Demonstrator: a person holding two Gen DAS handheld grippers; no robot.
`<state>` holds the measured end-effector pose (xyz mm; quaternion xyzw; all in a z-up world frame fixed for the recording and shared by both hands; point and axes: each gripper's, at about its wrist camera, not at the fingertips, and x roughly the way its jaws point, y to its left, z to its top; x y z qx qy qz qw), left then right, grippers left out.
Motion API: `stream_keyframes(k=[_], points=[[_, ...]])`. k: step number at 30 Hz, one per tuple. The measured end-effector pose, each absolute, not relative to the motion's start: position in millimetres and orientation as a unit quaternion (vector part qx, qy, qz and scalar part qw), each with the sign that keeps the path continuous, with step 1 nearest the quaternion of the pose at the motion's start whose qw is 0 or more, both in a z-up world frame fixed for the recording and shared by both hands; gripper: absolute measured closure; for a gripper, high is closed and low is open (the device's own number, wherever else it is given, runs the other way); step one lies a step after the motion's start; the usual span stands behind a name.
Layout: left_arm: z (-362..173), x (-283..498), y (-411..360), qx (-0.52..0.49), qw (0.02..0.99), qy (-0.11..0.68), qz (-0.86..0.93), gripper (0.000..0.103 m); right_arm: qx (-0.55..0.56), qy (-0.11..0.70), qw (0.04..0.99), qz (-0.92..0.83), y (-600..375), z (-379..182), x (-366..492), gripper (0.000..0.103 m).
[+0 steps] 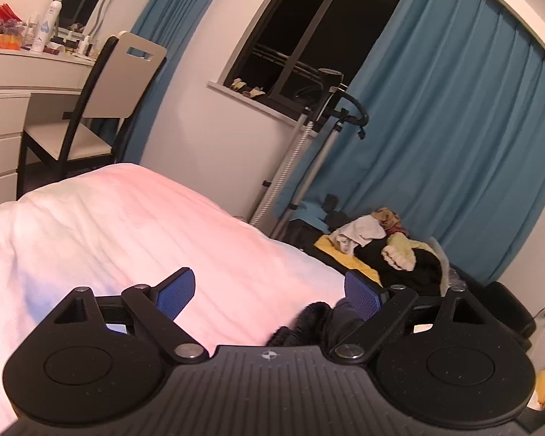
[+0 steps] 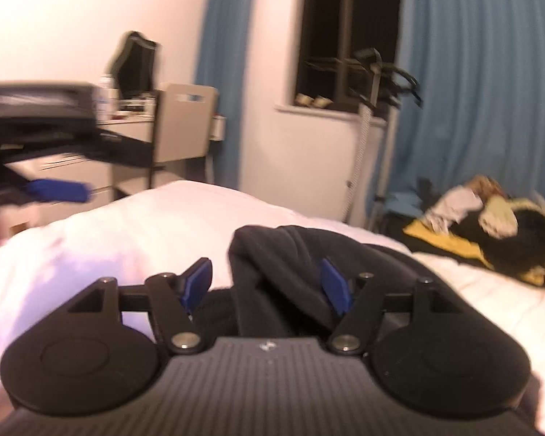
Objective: Fold clothes
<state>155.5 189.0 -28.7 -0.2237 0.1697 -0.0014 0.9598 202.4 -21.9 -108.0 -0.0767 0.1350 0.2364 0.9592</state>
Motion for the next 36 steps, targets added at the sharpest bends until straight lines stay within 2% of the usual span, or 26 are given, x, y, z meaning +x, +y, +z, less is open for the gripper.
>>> stream_keyframes(k=[2, 6, 9, 11, 16, 21, 22, 23, 25, 27, 30, 32, 33, 34, 36], points=[[-27.5, 154.5, 184.6, -0.228, 0.958, 0.173, -0.014, 0.011, -0.084, 0.136, 0.961, 0.224, -50.4, -104.8, 184.0, 0.030], [-25.9, 151.5, 169.5, -0.258, 0.948, 0.179, -0.058, 0.012, -0.097, 0.137, 0.966, 0.198, -106.5, -102.1, 148.5, 0.030], [-31.1, 151.1, 150.6, -0.274, 0.938, 0.193, -0.084, 0.012, -0.082, 0.145, 0.970, 0.179, -141.3, -120.1, 134.7, 0.033], [-39.6, 154.4, 136.4, -0.268, 0.937, 0.206, -0.089, 0.012, -0.056, 0.156, 0.971, 0.171, -157.1, -130.8, 133.9, 0.040], [-61.2, 165.0, 105.8, -0.257, 0.930, 0.237, -0.114, 0.013, -0.009, 0.160, 0.966, 0.200, -163.3, -141.9, 150.5, 0.041], [-79.2, 176.0, 92.7, -0.272, 0.918, 0.251, -0.140, 0.016, -0.101, 0.135, 0.965, 0.202, -136.6, -161.1, 161.4, 0.045], [-83.7, 178.6, 92.1, -0.281, 0.914, 0.253, -0.146, 0.016, -0.121, 0.132, 0.962, 0.206, -131.2, -165.8, 162.9, 0.051], [-87.4, 181.0, 92.6, -0.291, 0.910, 0.255, -0.149, 0.016, -0.126, 0.135, 0.960, 0.210, -127.8, -169.0, 164.3, 0.067], [-93.4, 185.1, 95.0, -0.308, 0.904, 0.255, -0.150, 0.016, -0.112, 0.150, 0.958, 0.219, -124.3, -172.9, 167.3, 0.088], [-98.7, 189.2, 97.8, -0.319, 0.903, 0.249, -0.145, 0.016, -0.107, 0.141, 0.959, 0.222, -124.5, -167.9, 162.9, 0.093], [-105.9, 193.8, 107.4, -0.327, 0.909, 0.236, -0.105, 0.037, -0.088, 0.118, 0.965, 0.218, -131.8, -152.2, 153.7, 0.097], [-114.2, 197.5, 119.4, -0.358, 0.900, 0.235, -0.082, 0.059, -0.067, 0.104, 0.969, 0.214, -139.9, -139.9, 147.3, 0.097], [-118.4, 199.1, 125.3, -0.376, 0.893, 0.238, -0.073, 0.065, -0.060, 0.101, 0.970, 0.215, -143.5, -134.7, 143.3, 0.097], [-122.1, 200.5, 130.3, -0.388, 0.887, 0.244, -0.061, 0.075, -0.059, 0.100, 0.970, 0.216, -145.6, -131.2, 139.7, 0.097], [-128.2, 202.2, 138.4, -0.401, 0.878, 0.258, -0.032, 0.079, -0.084, 0.115, 0.963, 0.228, -141.5, -133.2, 136.2, 0.097]])
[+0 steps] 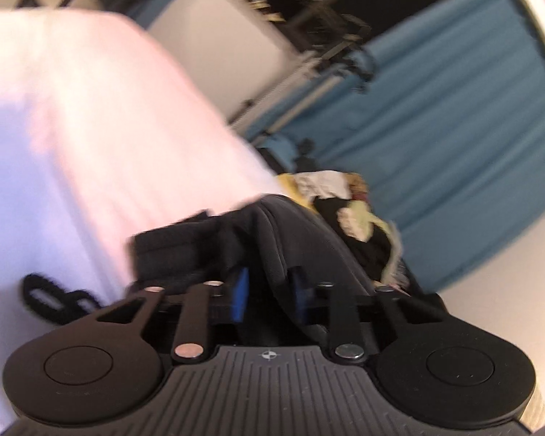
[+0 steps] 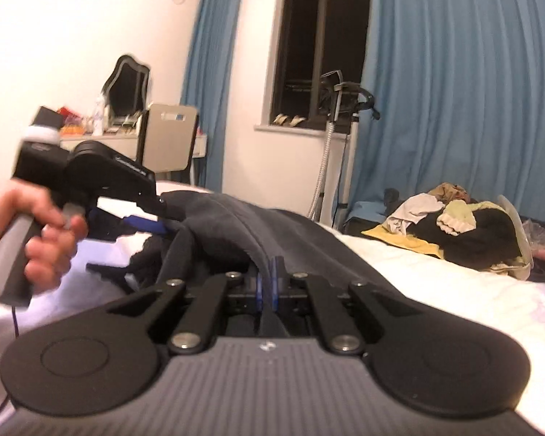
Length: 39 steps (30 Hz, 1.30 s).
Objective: Fold clothes
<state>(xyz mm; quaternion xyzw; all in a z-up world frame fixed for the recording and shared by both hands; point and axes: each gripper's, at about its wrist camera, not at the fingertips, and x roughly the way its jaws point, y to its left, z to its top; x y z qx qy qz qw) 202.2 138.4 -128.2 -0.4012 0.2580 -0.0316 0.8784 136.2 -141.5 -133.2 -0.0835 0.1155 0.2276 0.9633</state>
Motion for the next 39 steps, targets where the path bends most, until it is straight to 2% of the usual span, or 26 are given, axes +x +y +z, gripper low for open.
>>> stream_keyframes(k=[4, 7, 9, 13, 14, 17, 20, 27, 33, 36, 39], points=[[-139.5, 209.0, 140.1, -0.375, 0.884, 0.280, 0.014, 0.079, -0.165, 0.166, 0.940, 0.249, -116.9, -157.5, 138.5, 0.097], [-140.4, 205.0, 144.8, -0.384, 0.881, 0.276, 0.014, 0.078, -0.198, 0.168, 0.933, 0.248, -105.9, -169.5, 139.2, 0.097], [-134.5, 199.4, 145.9, -0.386, 0.883, 0.265, 0.008, 0.074, -0.185, 0.163, 0.938, 0.244, -109.3, -165.7, 139.8, 0.097], [-109.5, 176.7, 146.5, -0.403, 0.887, 0.225, -0.026, 0.039, -0.140, 0.139, 0.952, 0.236, -122.7, -148.4, 136.2, 0.097], [-103.5, 171.7, 144.9, -0.410, 0.885, 0.216, -0.043, 0.036, -0.131, 0.132, 0.955, 0.233, -126.0, -145.3, 135.2, 0.097], [-89.5, 160.3, 134.8, -0.412, 0.883, 0.207, -0.090, 0.034, -0.105, 0.114, 0.963, 0.222, -133.4, -137.0, 131.3, 0.097], [-86.8, 163.2, 118.7, -0.402, 0.871, 0.233, -0.157, 0.030, -0.089, 0.102, 0.967, 0.214, -140.0, -130.4, 128.9, 0.098], [-131.3, 198.6, 98.9, -0.443, 0.816, 0.308, -0.205, 0.030, -0.106, 0.090, 0.963, 0.230, -138.7, -128.3, 123.2, 0.098], [-150.5, 239.3, 113.5, -0.508, 0.788, 0.299, -0.175, 0.033, -0.147, 0.100, 0.953, 0.245, -133.4, -138.1, 118.1, 0.099], [-156.3, 249.0, 134.4, -0.536, 0.784, 0.273, -0.153, 0.044, -0.179, 0.116, 0.946, 0.243, -125.6, -150.2, 120.8, 0.099], [-155.3, 252.3, 155.5, -0.542, 0.784, 0.267, -0.145, 0.064, -0.188, 0.128, 0.941, 0.250, -123.4, -158.4, 124.7, 0.098]])
